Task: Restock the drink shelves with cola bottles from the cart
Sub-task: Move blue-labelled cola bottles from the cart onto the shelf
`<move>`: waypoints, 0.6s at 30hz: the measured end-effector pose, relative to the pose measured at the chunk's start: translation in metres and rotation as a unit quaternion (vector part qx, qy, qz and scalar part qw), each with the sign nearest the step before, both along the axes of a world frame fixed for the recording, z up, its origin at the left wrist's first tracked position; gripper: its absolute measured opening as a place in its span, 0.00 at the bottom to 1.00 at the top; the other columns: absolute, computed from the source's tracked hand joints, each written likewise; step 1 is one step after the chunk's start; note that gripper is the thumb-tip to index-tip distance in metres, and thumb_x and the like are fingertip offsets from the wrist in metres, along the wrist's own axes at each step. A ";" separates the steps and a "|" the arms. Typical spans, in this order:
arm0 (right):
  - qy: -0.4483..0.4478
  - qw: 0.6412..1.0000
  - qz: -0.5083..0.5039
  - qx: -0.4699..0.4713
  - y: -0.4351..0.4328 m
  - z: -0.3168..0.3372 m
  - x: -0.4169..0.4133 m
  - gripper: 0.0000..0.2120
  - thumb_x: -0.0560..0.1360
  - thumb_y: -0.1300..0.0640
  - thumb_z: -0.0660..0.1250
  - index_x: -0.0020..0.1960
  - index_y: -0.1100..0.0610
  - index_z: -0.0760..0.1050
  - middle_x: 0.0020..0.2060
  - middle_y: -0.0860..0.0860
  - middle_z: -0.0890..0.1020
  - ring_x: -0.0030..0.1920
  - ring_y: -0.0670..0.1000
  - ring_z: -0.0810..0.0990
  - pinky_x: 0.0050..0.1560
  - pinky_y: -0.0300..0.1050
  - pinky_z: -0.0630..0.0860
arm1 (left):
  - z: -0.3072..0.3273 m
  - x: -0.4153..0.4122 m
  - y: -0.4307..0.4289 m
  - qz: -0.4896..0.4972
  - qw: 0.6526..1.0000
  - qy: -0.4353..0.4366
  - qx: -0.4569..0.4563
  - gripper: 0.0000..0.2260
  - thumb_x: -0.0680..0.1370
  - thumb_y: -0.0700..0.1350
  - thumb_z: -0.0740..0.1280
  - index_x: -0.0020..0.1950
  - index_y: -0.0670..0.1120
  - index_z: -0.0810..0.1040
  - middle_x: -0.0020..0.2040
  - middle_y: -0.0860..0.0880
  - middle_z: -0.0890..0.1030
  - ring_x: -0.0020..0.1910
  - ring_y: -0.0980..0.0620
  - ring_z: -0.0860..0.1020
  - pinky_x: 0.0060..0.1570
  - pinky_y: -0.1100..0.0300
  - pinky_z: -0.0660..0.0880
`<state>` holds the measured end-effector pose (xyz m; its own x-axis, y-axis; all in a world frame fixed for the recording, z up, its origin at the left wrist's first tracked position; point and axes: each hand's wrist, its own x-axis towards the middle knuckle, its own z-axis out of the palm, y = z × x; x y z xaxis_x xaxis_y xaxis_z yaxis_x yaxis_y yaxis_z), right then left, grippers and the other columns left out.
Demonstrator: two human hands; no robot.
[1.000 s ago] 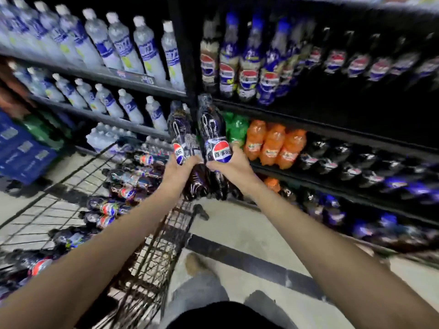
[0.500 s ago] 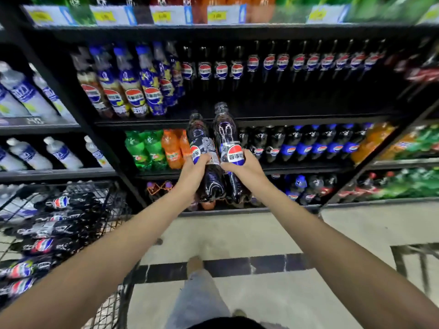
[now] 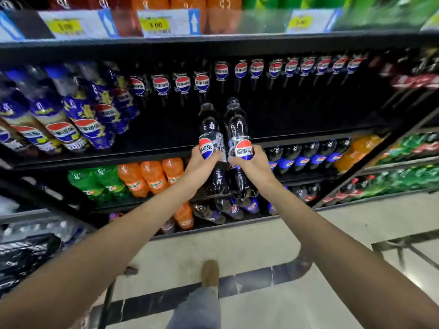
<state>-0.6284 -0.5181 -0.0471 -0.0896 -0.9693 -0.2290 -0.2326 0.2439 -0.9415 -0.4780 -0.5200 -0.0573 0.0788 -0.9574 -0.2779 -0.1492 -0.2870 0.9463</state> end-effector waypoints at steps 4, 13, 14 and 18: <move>0.011 1.000 -0.017 -0.001 -0.055 -0.004 -0.003 0.23 0.69 0.55 0.76 0.60 0.57 0.70 0.48 0.50 0.79 0.45 0.46 0.79 0.42 0.36 0.72 | -0.002 -0.002 -0.059 -0.023 0.999 -0.032 -0.015 0.24 0.79 0.52 0.65 0.71 0.49 0.60 0.47 0.60 0.72 0.44 0.66 0.72 0.37 0.73 0.64; 0.043 0.997 -0.036 -0.057 -0.147 -0.001 -0.023 0.33 0.71 0.55 0.75 0.70 0.60 0.64 0.55 0.52 0.79 0.53 0.49 0.79 0.54 0.41 0.75 | 0.006 -0.021 -0.153 -0.032 0.991 -0.073 -0.105 0.30 0.77 0.45 0.69 0.73 0.44 0.58 0.51 0.57 0.74 0.47 0.65 0.74 0.42 0.75 0.69; 0.046 0.996 -0.037 -0.065 -0.155 -0.002 -0.025 0.32 0.70 0.56 0.76 0.69 0.60 0.65 0.56 0.52 0.79 0.53 0.49 0.79 0.54 0.41 0.75 | 0.004 -0.024 -0.161 -0.028 0.990 -0.075 -0.112 0.30 0.76 0.44 0.70 0.73 0.44 0.58 0.51 0.58 0.74 0.47 0.66 0.74 0.41 0.77 0.69; 0.046 0.995 -0.043 -0.081 -0.179 -0.009 -0.031 0.33 0.68 0.60 0.77 0.69 0.60 0.66 0.54 0.51 0.80 0.53 0.48 0.80 0.56 0.40 0.77 | -0.006 -0.037 -0.178 0.001 0.988 -0.073 -0.138 0.31 0.75 0.42 0.71 0.73 0.44 0.59 0.58 0.54 0.75 0.54 0.60 0.75 0.45 0.80 0.68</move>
<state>-0.6599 -0.6972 -0.0557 -0.1863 -0.9809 -0.0566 -0.3051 0.1125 -0.9457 -0.5148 -0.6980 -0.0630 0.1011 -0.9948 0.0082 -0.2892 -0.0215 0.9570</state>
